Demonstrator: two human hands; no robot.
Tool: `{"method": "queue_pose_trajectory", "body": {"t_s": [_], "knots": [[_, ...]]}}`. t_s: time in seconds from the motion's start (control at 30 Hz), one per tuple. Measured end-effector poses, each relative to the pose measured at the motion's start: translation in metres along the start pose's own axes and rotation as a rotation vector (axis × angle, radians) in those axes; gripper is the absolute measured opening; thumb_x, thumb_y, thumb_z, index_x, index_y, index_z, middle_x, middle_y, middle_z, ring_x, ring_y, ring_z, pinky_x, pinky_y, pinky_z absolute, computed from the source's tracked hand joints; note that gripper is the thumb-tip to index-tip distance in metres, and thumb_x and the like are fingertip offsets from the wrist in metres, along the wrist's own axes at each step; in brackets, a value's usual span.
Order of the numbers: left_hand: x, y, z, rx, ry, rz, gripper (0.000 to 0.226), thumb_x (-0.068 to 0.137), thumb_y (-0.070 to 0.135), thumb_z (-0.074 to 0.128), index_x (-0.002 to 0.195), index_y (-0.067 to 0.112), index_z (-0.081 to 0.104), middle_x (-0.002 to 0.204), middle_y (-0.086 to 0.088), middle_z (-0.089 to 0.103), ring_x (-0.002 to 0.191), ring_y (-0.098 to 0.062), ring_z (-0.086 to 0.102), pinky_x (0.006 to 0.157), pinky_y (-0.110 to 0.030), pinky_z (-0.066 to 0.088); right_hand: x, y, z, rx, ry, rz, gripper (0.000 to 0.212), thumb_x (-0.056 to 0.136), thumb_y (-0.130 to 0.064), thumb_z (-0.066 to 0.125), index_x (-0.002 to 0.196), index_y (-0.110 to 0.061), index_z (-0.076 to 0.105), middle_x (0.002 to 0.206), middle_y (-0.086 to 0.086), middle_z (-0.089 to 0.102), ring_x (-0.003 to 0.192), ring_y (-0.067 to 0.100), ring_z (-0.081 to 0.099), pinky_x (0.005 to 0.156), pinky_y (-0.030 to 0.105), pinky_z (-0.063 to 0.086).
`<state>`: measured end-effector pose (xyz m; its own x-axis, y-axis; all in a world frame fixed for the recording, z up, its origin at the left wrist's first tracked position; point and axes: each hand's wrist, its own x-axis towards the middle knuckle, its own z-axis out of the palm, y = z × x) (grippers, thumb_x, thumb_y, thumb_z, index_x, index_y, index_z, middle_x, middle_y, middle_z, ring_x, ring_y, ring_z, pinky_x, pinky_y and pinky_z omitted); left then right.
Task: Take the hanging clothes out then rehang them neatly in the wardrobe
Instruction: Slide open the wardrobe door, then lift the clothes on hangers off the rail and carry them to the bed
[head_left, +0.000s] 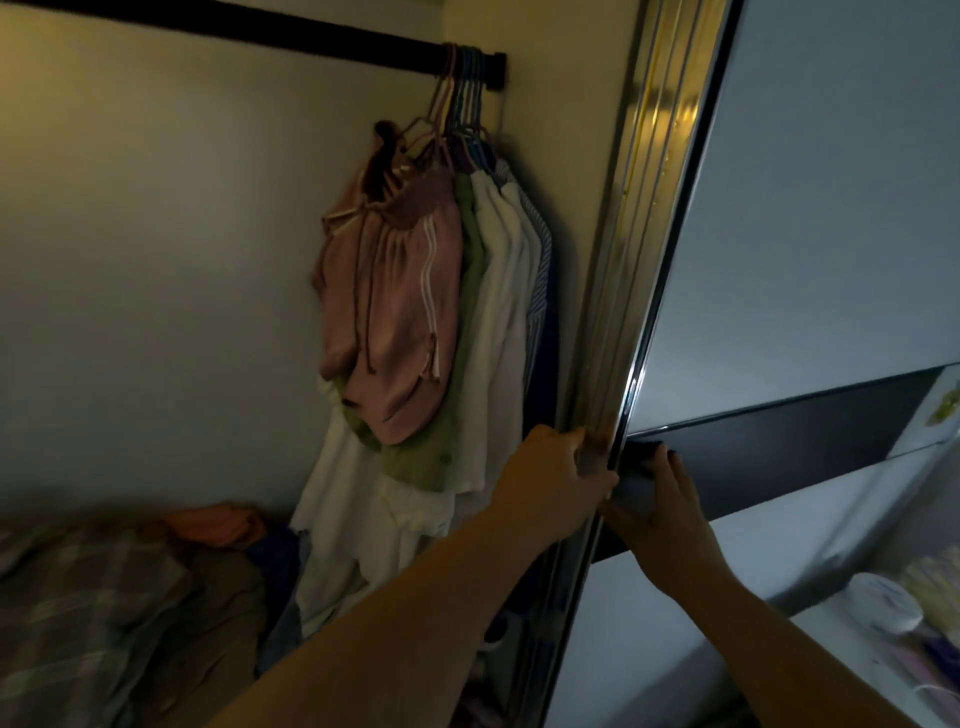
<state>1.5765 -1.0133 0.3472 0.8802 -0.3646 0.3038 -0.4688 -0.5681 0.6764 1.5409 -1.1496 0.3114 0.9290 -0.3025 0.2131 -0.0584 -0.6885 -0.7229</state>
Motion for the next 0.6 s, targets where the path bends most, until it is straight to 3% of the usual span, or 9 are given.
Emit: {"method": "queue_pose_trajectory", "body": {"t_s": [0.07,0.13,0.17,0.23,0.3,0.4,0.47,0.53,0.6], "knots": [[-0.004,-0.002,-0.015,-0.025,0.007,0.007,0.048,0.089,0.04,0.055,0.132,0.018,0.049,0.128,-0.005,0.048,0.117,-0.019,0.05,0.087,-0.018,0.035,-0.002,-0.004,-0.005,0.01,0.041,-0.07,0.071,0.082,-0.026,0.066,0.142,-0.019,0.029,0.145,0.007,0.032,0.129,0.025,0.039,0.095,0.034,0.041],[-0.005,-0.007,-0.034,-0.022,0.068,-0.018,0.049,0.089,0.04,0.056,0.134,0.021,0.048,0.131,0.0,0.048,0.118,-0.015,0.049,0.092,-0.018,0.038,-0.007,-0.014,-0.01,-0.03,0.141,-0.164,0.063,0.08,-0.023,0.067,0.137,-0.016,0.038,0.135,0.006,0.041,0.123,0.021,0.043,0.096,0.037,0.043],[-0.005,-0.011,-0.046,-0.021,0.111,-0.051,0.047,0.088,0.039,0.057,0.131,0.021,0.051,0.125,0.002,0.051,0.113,-0.012,0.052,0.09,-0.017,0.039,-0.011,-0.023,-0.011,-0.038,0.201,-0.228,0.06,0.081,-0.019,0.068,0.134,-0.013,0.042,0.129,0.003,0.043,0.118,0.016,0.043,0.096,0.037,0.042],[-0.001,-0.022,-0.074,-0.049,0.187,-0.092,0.03,0.088,0.033,0.058,0.11,0.014,0.065,0.093,0.006,0.061,0.083,-0.008,0.059,0.068,-0.009,0.039,-0.016,-0.046,-0.01,-0.057,0.305,-0.427,0.048,0.081,-0.019,0.067,0.125,-0.01,0.049,0.116,-0.006,0.042,0.108,0.006,0.04,0.091,0.033,0.042],[0.009,-0.035,-0.104,-0.041,0.259,-0.1,0.022,0.087,0.033,0.058,0.086,0.013,0.069,0.07,0.004,0.064,0.065,-0.011,0.06,0.056,-0.015,0.038,-0.014,-0.073,-0.005,-0.071,0.341,-0.58,0.046,0.078,-0.027,0.061,0.119,-0.008,0.053,0.113,-0.009,0.04,0.106,-0.001,0.037,0.088,0.028,0.039],[0.033,-0.054,-0.147,-0.082,0.359,-0.182,0.03,0.083,0.038,0.055,0.059,0.021,0.06,0.054,0.005,0.053,0.062,-0.015,0.058,0.062,-0.026,0.042,0.005,-0.117,0.001,-0.05,0.313,-0.65,0.05,0.075,-0.029,0.059,0.12,-0.008,0.053,0.114,-0.009,0.04,0.105,-0.005,0.033,0.09,0.022,0.033],[0.053,-0.062,-0.175,-0.105,0.407,-0.191,0.037,0.083,0.035,0.052,0.05,0.021,0.048,0.047,0.006,0.042,0.055,-0.014,0.05,0.057,-0.027,0.037,0.024,-0.149,0.006,-0.049,0.33,-0.689,0.052,0.077,-0.034,0.056,0.122,-0.008,0.051,0.114,-0.008,0.039,0.105,-0.005,0.032,0.091,0.019,0.031],[0.08,-0.07,-0.2,-0.193,0.419,-0.129,0.041,0.084,0.033,0.053,0.045,0.022,0.047,0.043,0.008,0.04,0.053,-0.011,0.042,0.056,-0.026,0.032,0.049,-0.178,0.009,-0.055,0.342,-0.653,0.058,0.076,-0.038,0.053,0.126,-0.009,0.048,0.121,-0.002,0.042,0.11,0.002,0.034,0.095,0.021,0.028],[0.106,-0.071,-0.222,-0.304,0.4,-0.069,0.038,0.082,0.042,0.054,0.045,0.032,0.054,0.048,0.013,0.044,0.06,-0.01,0.045,0.067,-0.029,0.037,0.079,-0.205,0.012,-0.1,0.381,-0.581,0.066,0.074,-0.044,0.05,0.13,-0.009,0.045,0.132,0.007,0.04,0.123,0.016,0.036,0.102,0.024,0.027]]}}
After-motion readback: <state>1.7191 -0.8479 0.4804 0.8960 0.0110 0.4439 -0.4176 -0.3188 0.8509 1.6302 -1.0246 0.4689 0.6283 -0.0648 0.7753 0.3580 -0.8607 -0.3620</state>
